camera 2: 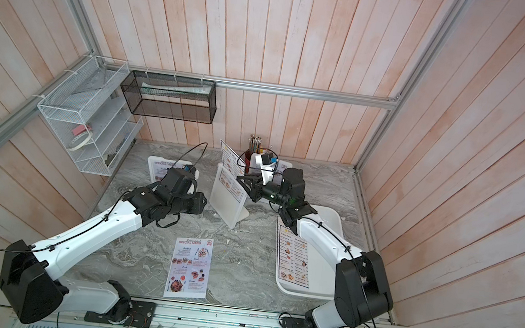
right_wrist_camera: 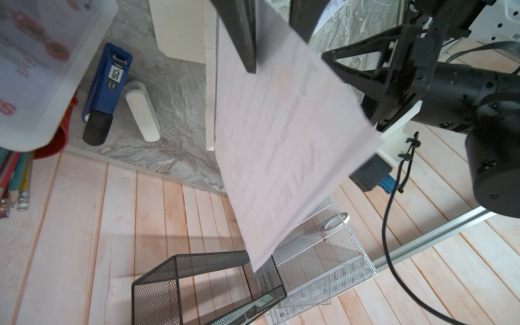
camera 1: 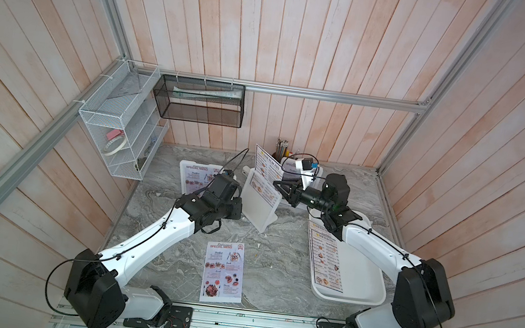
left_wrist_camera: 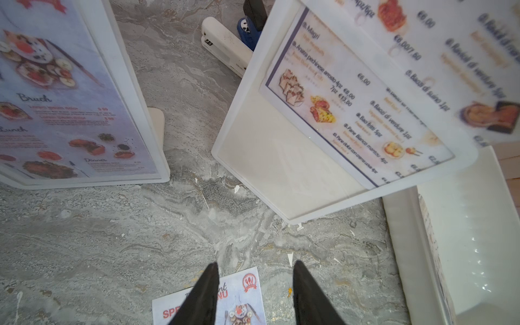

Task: Replace the menus in the menu holders
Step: Insert the menu into the menu holder.

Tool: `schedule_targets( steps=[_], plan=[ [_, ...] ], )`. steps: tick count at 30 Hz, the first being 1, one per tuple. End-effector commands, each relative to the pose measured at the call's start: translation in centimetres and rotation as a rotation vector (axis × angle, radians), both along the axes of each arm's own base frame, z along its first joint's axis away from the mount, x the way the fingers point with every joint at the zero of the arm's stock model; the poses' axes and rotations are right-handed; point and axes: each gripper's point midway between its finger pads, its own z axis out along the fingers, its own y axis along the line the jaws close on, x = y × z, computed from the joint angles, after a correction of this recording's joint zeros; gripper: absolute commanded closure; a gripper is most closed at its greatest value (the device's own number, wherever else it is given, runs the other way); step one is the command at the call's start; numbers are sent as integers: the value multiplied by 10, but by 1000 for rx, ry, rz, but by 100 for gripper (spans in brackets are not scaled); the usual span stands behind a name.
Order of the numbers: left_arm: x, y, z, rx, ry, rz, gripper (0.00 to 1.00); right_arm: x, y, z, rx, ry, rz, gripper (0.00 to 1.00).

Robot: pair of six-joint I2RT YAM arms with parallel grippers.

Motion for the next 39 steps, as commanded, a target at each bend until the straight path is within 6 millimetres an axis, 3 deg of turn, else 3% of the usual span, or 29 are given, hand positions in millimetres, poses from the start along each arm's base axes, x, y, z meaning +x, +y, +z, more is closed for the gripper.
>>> schedule_targets(
  steps=[1,12,19,28,39],
  plan=[
    [2,4,7,-14,-28,23,54,4,-6,7,-29,-33,-35,74],
    [2,5,15,-23,-45,25,52,24,-5,9,-25,-14,-41,76],
    [6,0,20,-41,-55,16,44,16,-10,5,-23,5,-47,82],
    [29,-27,57,-121,-127,-43,26,-2,-13,-20,-51,67,-50,81],
    [44,-44,70,-152,-149,-68,23,3,-32,19,-56,17,-155,64]
  ],
)
